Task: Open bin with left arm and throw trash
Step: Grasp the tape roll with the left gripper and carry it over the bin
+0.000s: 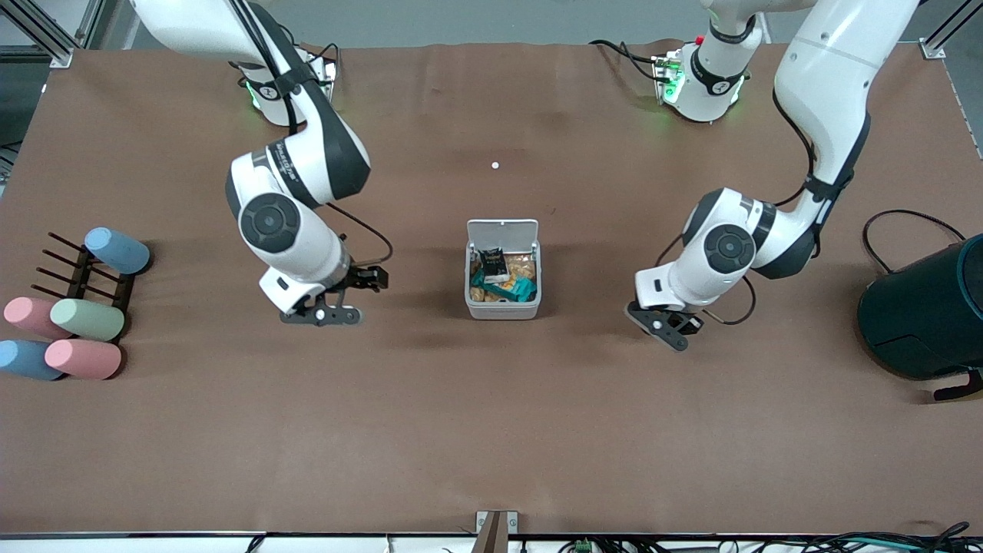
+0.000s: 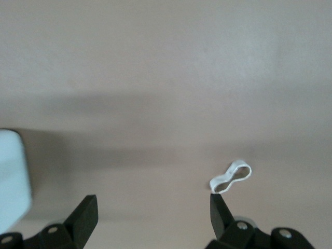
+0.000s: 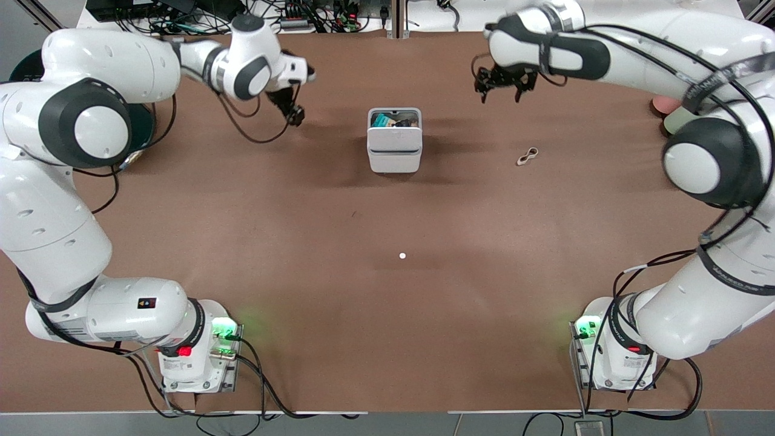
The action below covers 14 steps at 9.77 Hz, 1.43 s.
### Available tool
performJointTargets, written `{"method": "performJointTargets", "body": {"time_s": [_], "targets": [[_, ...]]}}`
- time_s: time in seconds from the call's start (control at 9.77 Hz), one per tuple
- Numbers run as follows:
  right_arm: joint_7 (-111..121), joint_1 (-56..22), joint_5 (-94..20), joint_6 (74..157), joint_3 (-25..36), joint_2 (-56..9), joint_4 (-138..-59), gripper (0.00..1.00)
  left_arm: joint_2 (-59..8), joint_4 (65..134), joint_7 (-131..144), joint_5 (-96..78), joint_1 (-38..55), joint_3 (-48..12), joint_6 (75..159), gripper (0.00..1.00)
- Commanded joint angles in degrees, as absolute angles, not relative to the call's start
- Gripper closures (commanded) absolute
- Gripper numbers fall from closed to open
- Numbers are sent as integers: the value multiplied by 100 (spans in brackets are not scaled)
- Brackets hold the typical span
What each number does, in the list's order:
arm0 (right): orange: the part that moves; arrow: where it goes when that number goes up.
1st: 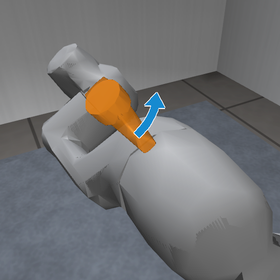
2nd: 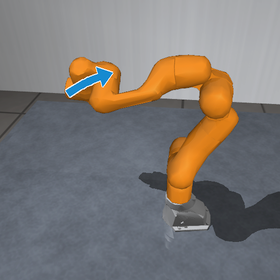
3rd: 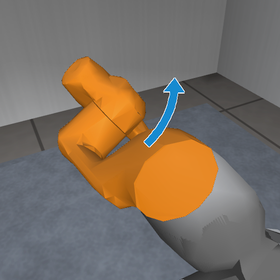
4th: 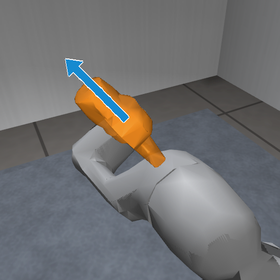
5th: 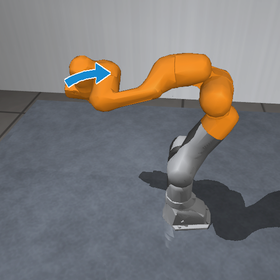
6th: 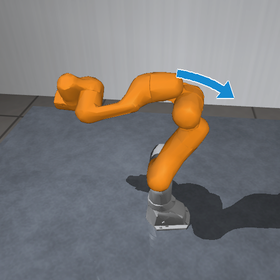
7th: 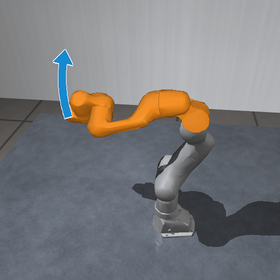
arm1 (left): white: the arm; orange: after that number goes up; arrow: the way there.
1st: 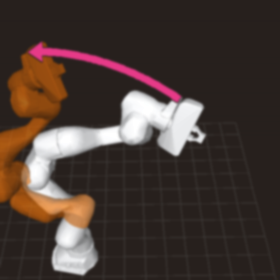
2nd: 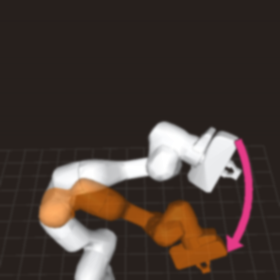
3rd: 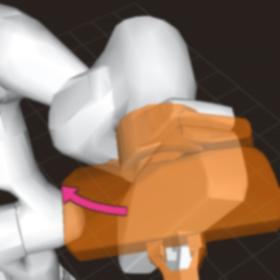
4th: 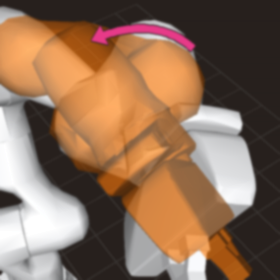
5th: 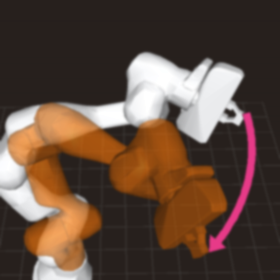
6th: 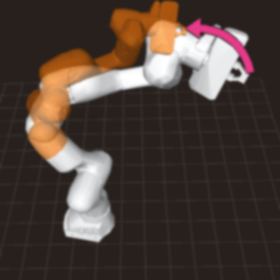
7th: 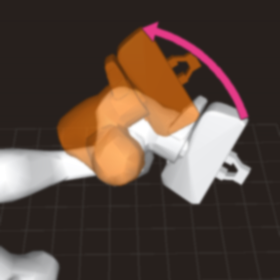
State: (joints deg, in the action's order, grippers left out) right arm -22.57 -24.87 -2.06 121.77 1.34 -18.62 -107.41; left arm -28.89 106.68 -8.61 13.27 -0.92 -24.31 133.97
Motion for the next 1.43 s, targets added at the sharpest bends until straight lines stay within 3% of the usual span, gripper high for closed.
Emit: {"method": "performJointTargets", "body": {"time_s": [0.0, 0.2, 0.31, 0.82, 0.92, 1.13, 1.33], "targets": [[-2022, -2111, -97, 13102, 62, -915, -12547, 4, -3004, 9279, 21, 967, 296, -2706, 11898, 100], [-2065, -1707, -114, 14468, 62, -1001, -13356, 4, -3085, 8878, 1163, 975, 955, -2698, 11593, 100], [-2074, -1540, -166, 14832, 62, -1272, -13394, 5, -3146, 8868, 1682, 1010, 1167, -2698, 11601, 100], [-2557, -1572, -422, 15724, 26, -2161, -13351, 12, -3612, 8807, 2521, 1028, 1774, -2672, 11812, 98], [-2558, -1686, -422, 15663, 26, -2162, -13359, 25, -3682, 8711, 2627, 1054, 1854, -2663, 11873, 97], [-2558, -1775, -422, 15418, 26, -2153, -13360, 70, -3744, 8640, 2663, 1063, 1924, -2663, 11892, 95], [-2531, -1810, -422, 15293, 35, -2145, -13342, 98, -3753, 8648, 2698, 1133, 1942, -2663, 11892, 91]]}}
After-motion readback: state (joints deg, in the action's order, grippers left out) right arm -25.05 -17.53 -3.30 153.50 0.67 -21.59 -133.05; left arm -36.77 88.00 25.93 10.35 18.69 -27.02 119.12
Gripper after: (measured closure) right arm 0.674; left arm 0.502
